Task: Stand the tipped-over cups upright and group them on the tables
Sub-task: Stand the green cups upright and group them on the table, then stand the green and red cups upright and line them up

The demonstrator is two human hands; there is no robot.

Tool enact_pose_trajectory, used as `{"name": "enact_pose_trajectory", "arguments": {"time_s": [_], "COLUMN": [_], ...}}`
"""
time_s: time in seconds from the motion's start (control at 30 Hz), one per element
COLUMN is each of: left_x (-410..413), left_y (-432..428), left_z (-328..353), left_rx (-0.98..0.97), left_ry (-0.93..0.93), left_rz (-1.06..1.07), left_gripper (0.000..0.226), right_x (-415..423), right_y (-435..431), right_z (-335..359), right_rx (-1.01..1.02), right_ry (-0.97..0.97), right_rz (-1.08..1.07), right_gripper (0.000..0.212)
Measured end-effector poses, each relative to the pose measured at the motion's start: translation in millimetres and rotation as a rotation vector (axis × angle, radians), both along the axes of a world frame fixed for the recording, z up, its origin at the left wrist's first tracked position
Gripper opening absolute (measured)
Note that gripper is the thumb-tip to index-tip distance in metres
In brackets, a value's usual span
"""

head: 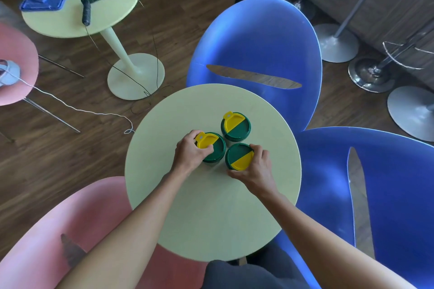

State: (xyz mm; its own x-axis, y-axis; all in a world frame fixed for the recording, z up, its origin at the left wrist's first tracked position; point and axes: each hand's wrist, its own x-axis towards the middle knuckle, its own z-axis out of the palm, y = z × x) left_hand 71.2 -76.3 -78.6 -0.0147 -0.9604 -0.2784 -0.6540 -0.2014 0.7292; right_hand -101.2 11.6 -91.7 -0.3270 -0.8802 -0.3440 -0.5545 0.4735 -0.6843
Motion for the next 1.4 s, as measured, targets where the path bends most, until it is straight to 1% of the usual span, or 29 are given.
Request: {"name": "enact_pose_trajectory", "arguments": {"time_s": [0.27, 0.37, 0.43, 0.5, 0.57, 0.63, 0.7, 0.73, 0.8, 0.87, 0.97, 1.1, 1.23, 1.4], "left_x": [5.1, 5.1, 3.3, -0.1, -7.2, -19.0, -35.1, -45.3, -69.8, -99.5, -151.5, -237.8, -340.2, -474.8], "left_y": [-2.2, -0.1, 4.4, 10.3, 17.0, 22.1, 28.4, 32.3, 39.6, 47.5, 61.9, 95.4, 148.6, 251.2], "left_z": [-2.1, -1.3, 1.7, 5.8, 12.8, 22.6, 33.7, 40.0, 51.3, 62.3, 77.6, 101.0, 126.7, 157.8], "left_rx": [0.086, 0.099, 0.055, -0.075, -0.246, -0.408, -0.491, -0.505, -0.514, -0.51, -0.498, -0.483, -0.534, -0.612], "left_ry": [0.044, 0.056, 0.058, -0.012, -0.121, -0.216, -0.265, -0.272, -0.257, -0.238, -0.22, -0.215, -0.187, -0.099], "left_rz": [-0.083, -0.114, -0.108, -0.085, -0.089, -0.152, -0.241, -0.28, -0.347, -0.414, -0.534, -0.699, -0.846, -0.964], "left_gripper": [0.053, 0.058, 0.061, 0.056, 0.045, 0.034, 0.025, 0.021, 0.016, 0.014, 0.017, 0.017, 0.018, 0.017], "right_x": [0.6, -0.8, -4.5, -9.8, -18.2, -30.3, -43.8, -50.7, -65.8, -84.5, -121.4, -190.6, -277.7, -393.3], "right_y": [0.5, 0.3, -0.4, 1.6, 6.7, 12.2, 18.3, 22.2, 32.8, 47.8, 75.7, 128.9, 201.4, 307.6], "right_z": [3.1, 5.1, 10.3, 19.2, 28.1, 36.6, 46.6, 52.6, 64.9, 75.3, 90.2, 115.5, 140.7, 170.6], "right_rx": [0.028, 0.071, 0.104, 0.092, 0.023, -0.066, -0.11, -0.106, -0.086, -0.076, -0.094, -0.151, -0.231, -0.289], "right_ry": [0.026, 0.073, 0.103, 0.073, 0.044, 0.038, 0.025, 0.012, -0.011, -0.033, -0.042, -0.025, 0.011, 0.087], "right_rz": [-0.005, 0.03, 0.069, 0.042, -0.026, -0.093, -0.149, -0.172, -0.219, -0.268, -0.36, -0.509, -0.652, -0.768], "right_gripper": [0.095, 0.101, 0.108, 0.107, 0.093, 0.069, 0.045, 0.038, 0.031, 0.03, 0.029, 0.024, 0.021, 0.018]}}
